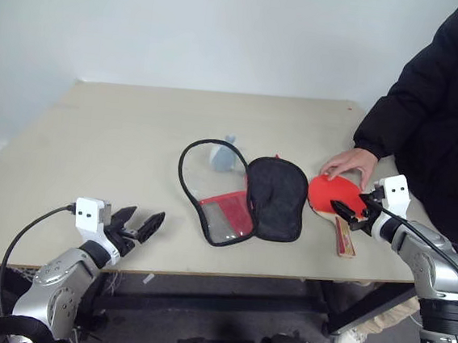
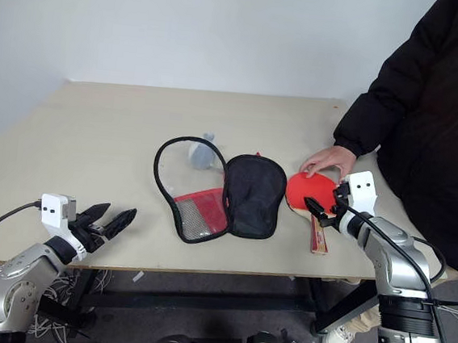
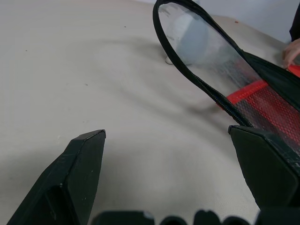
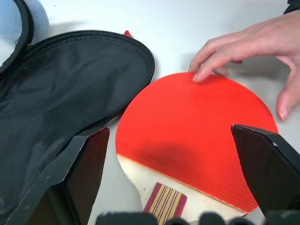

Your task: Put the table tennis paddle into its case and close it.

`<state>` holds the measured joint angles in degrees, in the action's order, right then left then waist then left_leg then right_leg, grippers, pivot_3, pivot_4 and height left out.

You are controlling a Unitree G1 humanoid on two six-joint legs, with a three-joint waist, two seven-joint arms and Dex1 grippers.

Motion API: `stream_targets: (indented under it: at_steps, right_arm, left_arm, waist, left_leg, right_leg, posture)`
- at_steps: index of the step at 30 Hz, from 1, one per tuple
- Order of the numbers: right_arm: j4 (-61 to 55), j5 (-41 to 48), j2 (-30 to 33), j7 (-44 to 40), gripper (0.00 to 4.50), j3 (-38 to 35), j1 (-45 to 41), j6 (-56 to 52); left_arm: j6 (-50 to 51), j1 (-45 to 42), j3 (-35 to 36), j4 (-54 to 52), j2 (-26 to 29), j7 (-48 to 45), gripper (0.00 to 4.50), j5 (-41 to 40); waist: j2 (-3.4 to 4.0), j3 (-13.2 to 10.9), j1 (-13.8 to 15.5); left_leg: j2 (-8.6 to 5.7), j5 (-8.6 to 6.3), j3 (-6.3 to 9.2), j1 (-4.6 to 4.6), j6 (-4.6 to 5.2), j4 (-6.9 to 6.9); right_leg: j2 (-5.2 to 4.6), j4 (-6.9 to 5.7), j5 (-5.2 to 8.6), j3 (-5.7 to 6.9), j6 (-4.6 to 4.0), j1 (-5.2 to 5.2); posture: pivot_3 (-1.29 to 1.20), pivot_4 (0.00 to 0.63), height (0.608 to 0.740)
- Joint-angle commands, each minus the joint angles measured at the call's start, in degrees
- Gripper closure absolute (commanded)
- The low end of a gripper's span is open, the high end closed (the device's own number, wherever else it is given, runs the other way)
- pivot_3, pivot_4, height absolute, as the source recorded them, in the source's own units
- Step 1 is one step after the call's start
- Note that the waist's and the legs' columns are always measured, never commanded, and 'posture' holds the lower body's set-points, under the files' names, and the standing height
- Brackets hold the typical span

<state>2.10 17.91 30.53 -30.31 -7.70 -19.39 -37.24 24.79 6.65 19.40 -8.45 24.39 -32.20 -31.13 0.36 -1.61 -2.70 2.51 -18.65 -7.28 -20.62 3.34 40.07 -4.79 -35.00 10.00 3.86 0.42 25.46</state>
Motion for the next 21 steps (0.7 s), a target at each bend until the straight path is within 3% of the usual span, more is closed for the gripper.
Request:
stream_targets:
  at_steps: [1, 21]
  right_arm:
    - [0.1, -0.3, 0.8, -0.1, 0.0, -1.1, -1.9, 1.6]
    - [-5.7, 2.4, 1.5, 2.6, 0.0, -6.2, 1.2, -3.1]
  left_arm:
    - [-1.9, -0.5, 0.3, -0.5, -0.3, 0.2, 0.01, 0.5]
    - [1.7, -4.8, -2.6, -0.3, 0.5, -2.1, 0.01, -1.2]
  waist:
    - [0.0, 0.0, 0.0]
    - [-0.04, 0.0, 0.0]
  left_leg:
    - [0.0, 0.0, 0.0, 0.0, 0.0, 0.0]
    - [-0.04, 0.01, 0.0, 0.02, 0.02, 0.01]
  right_leg:
    - [0.0, 0.0, 0.0, 0.0, 0.0, 0.0]
    - [-0.01, 0.0, 0.0, 0.0, 0.01, -0.04]
  posture:
    - [0.0, 0.0, 0.74]
    - [0.0, 0.0, 0.74]
